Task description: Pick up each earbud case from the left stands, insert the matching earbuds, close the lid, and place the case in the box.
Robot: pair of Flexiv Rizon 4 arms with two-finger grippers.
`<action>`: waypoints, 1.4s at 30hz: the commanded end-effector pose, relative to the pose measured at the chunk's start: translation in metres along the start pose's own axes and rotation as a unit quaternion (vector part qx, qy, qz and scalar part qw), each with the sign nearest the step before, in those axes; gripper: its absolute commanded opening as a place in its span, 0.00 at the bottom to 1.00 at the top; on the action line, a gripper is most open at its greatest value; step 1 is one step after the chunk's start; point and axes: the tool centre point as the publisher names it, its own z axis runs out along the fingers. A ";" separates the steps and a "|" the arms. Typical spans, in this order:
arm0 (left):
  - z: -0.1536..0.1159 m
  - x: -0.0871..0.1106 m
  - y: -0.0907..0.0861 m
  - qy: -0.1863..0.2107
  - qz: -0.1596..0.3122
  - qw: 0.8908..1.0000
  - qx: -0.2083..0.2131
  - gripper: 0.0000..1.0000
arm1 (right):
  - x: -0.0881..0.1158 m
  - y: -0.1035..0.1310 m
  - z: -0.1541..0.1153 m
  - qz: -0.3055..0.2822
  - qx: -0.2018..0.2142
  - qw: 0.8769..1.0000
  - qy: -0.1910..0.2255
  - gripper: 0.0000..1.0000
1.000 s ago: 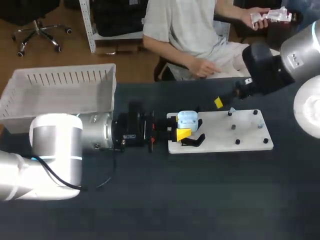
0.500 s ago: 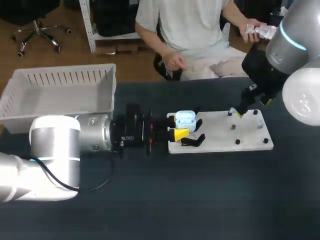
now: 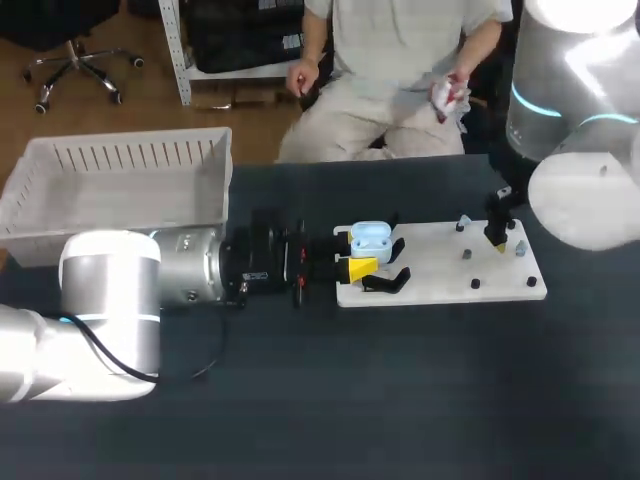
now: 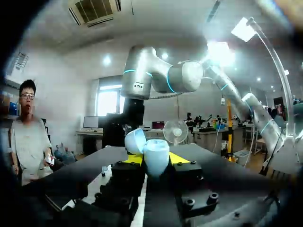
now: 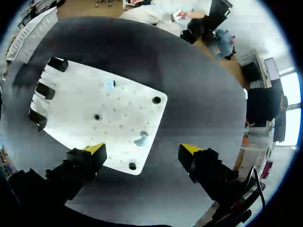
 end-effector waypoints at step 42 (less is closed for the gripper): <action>0.001 0.001 0.000 -0.002 0.001 1.000 -0.001 0.00 | -0.001 0.003 0.030 0.015 0.045 0.999 0.002 0.20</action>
